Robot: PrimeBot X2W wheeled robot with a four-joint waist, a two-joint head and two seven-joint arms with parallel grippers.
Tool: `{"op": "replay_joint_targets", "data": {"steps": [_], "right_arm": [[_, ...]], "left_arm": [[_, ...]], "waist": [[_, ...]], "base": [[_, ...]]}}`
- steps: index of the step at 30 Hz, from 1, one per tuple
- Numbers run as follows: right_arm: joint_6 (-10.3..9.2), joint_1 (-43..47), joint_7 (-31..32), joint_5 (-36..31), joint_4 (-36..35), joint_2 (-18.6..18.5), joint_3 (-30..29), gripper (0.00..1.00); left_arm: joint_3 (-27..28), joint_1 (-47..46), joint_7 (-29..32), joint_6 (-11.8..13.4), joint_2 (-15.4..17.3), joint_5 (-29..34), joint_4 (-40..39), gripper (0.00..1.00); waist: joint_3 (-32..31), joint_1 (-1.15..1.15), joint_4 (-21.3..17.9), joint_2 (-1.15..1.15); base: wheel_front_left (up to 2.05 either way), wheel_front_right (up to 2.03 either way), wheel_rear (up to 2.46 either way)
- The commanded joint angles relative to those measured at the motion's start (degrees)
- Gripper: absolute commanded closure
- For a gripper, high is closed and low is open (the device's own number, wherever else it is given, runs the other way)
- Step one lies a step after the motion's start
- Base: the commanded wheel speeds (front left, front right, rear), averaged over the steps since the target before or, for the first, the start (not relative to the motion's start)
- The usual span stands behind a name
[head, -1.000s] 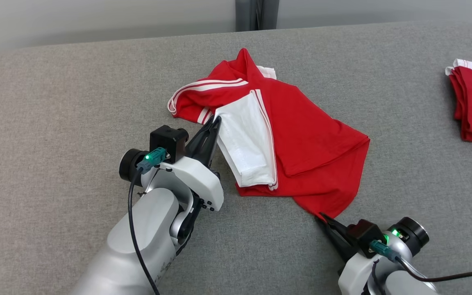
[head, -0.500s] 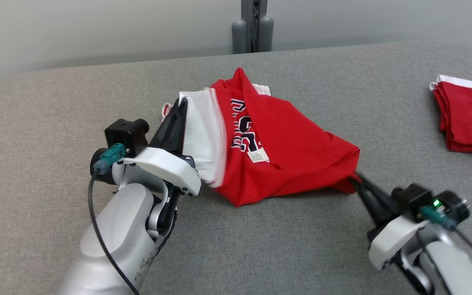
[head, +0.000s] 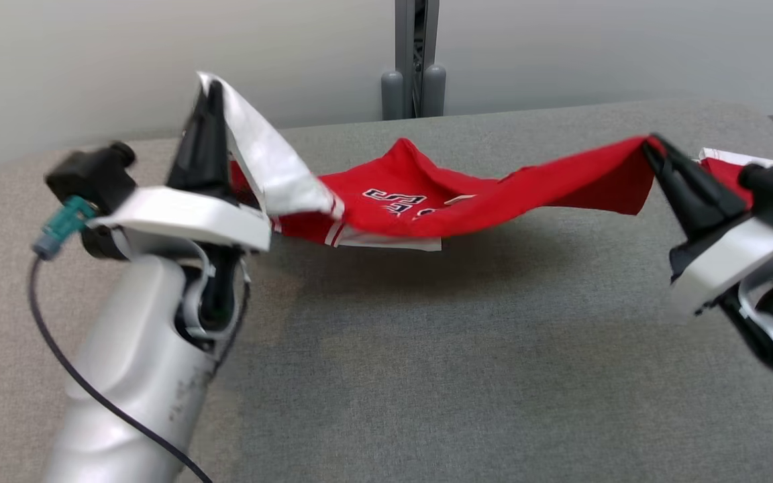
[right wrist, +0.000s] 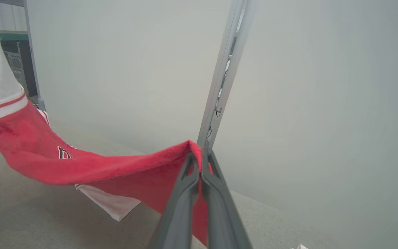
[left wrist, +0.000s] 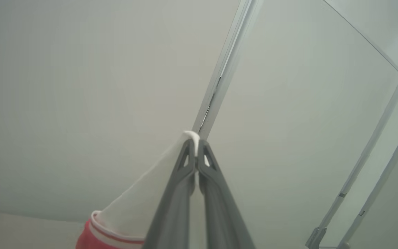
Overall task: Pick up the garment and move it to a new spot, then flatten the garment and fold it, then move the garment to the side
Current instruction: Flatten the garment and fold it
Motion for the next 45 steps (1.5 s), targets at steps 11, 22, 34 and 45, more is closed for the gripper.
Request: {"op": "replay_joint_targets", "data": {"steps": [11, 22, 34, 45], "right_arm": [[0.00, -14.4, 5.0, 6.2, 1.6, -4.9, 4.2, 1.00], [0.00, -25.9, 5.2, 6.5, 8.9, -6.5, 6.6, 1.00], [0.00, -36.3, 8.2, 11.4, 12.3, -6.3, 9.7, 1.00], [0.01, -64.5, -7.5, 5.9, 30.6, 2.8, 2.7, 1.00]], "left_arm": [[5.2, -10.6, 4.1, 1.6, 1.9, -4.5, -2.9, 1.00], [7.5, -16.4, 3.5, 3.3, 1.7, -5.6, -3.0, 1.00], [4.3, -26.4, 11.0, 5.2, 3.9, -3.1, 0.2, 1.00], [1.5, -60.8, 8.3, 2.4, 2.6, 2.7, 14.2, 1.00]], "waist": [[-3.7, 0.00, 0.3, 0.00], [-5.3, 0.00, 0.9, 0.00], [5.9, 0.00, 0.9, 0.00], [23.2, 0.00, 0.3, 0.00]], "base": [[0.00, 0.00, 0.00], [0.00, 0.00, 0.00], [0.00, 0.00, 0.00], [0.00, 0.00, 0.00]]}}
